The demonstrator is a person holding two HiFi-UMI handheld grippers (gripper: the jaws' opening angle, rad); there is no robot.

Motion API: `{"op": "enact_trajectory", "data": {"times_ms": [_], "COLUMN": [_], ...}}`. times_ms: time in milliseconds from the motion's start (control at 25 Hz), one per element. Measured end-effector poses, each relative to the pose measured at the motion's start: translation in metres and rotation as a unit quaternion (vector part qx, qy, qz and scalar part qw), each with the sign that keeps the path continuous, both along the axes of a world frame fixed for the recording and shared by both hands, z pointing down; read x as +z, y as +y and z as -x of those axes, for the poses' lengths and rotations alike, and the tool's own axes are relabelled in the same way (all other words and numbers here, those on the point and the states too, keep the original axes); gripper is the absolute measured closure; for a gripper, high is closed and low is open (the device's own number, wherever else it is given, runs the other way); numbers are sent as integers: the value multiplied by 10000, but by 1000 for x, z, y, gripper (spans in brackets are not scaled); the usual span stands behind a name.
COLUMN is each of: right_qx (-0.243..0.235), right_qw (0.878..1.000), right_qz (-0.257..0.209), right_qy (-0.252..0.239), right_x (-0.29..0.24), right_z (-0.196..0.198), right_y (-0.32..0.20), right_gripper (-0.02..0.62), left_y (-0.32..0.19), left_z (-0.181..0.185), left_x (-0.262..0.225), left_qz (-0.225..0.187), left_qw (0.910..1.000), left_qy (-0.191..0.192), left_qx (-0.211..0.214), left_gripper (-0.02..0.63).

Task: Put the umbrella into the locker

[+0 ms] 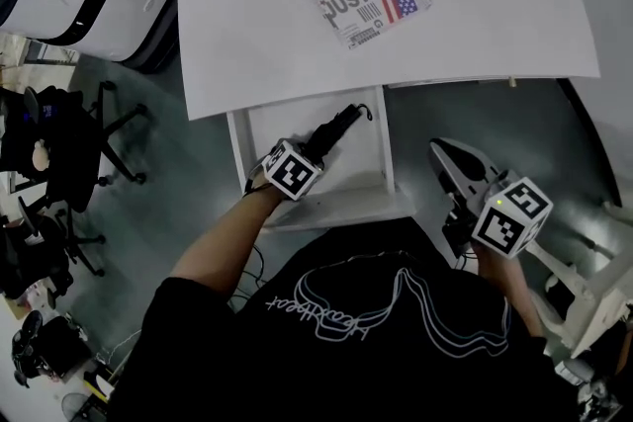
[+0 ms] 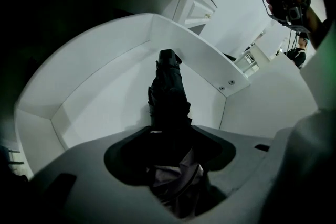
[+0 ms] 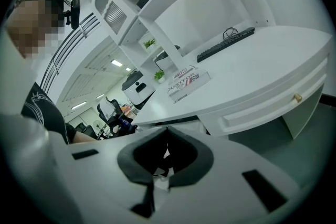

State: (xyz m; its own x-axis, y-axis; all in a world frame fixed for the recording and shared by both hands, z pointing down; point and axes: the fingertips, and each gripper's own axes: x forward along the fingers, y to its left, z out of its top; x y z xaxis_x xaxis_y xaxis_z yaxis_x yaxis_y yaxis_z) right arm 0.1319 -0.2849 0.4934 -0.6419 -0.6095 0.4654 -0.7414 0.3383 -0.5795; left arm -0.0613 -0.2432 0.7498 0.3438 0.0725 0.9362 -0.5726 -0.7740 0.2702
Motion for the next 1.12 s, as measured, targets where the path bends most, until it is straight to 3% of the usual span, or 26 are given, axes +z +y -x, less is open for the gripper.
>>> {"op": "enact_trajectory", "data": {"times_ms": [440, 640, 800, 960, 1120], "right_qx": [28, -56, -221, -526, -792], "right_qw": [9989, 9986, 9985, 9984, 9967], "right_qz": [431, 471, 396, 170, -164], "right_qy": [-158, -240, -320, -93, -33], "right_x": [17, 17, 12, 5, -18], "right_z": [-4, 4, 19, 35, 51], "right_y": [-3, -2, 0, 3, 9], "right_gripper": [592, 592, 592, 592, 592], "left_y": [1, -9, -18, -24, -30], "left_z": [-7, -14, -14, -13, -5], "left_x": [2, -16, -48, -100, -172], "left_qz": [-171, -626, -889, -1244, -1670], "left_qw": [9997, 9969, 9932, 9834, 9623], "left_qy": [139, 432, 754, 1259, 1909], "left_qx": [138, 195, -3, -395, -980], "left_gripper": [341, 293, 282, 282, 284]}}
